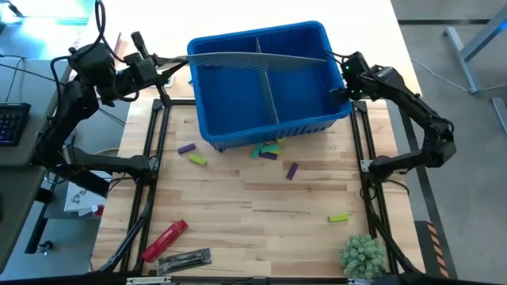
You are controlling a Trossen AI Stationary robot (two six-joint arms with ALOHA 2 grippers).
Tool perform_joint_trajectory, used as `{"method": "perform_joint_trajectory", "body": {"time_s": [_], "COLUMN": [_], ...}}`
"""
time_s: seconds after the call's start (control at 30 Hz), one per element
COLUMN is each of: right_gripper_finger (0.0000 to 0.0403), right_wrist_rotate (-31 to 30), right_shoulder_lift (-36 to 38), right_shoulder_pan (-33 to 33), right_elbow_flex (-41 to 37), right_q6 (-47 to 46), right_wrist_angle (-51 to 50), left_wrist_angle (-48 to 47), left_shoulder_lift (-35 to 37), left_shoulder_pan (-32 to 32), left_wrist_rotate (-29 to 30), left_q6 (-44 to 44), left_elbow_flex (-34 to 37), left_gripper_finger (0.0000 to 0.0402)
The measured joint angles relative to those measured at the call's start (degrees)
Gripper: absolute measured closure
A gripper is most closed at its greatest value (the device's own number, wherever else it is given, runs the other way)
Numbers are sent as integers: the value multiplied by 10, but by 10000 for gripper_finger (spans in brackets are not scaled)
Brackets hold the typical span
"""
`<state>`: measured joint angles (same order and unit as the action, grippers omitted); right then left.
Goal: Sort blocks
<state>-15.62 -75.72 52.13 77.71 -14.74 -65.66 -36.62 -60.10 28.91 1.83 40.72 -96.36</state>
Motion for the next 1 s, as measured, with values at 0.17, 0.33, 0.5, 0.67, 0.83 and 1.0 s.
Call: {"method": "perform_joint_trajectory", "body": {"time_s": [0.17,0.33,0.5,0.67,0.83,1.0], "right_gripper_finger": [187,187,187,187,187,187], "right_wrist_rotate": [55,135,193,168,105,51], "right_shoulder_lift": [-29,-39,-41,-39,-33,-34], "right_shoulder_pan": [2,-20,-55,-62,-60,-49], "right_elbow_flex": [-20,-22,-14,-4,0,0], "right_q6": [-33,-65,-60,-34,-21,-10], "right_wrist_angle": [-6,9,36,24,14,-10], "left_wrist_angle": [0,-3,-2,-3,-7,-7], "left_shoulder_lift": [0,-1,-1,0,-2,-2], "left_shoulder_pan": [0,0,0,0,0,0], "left_wrist_rotate": [1,1,0,0,5,4], "left_q6": [4,4,3,0,-1,-1], "left_elbow_flex": [0,0,0,0,0,0], "left_gripper_finger": [402,402,402,402,402,402]}}
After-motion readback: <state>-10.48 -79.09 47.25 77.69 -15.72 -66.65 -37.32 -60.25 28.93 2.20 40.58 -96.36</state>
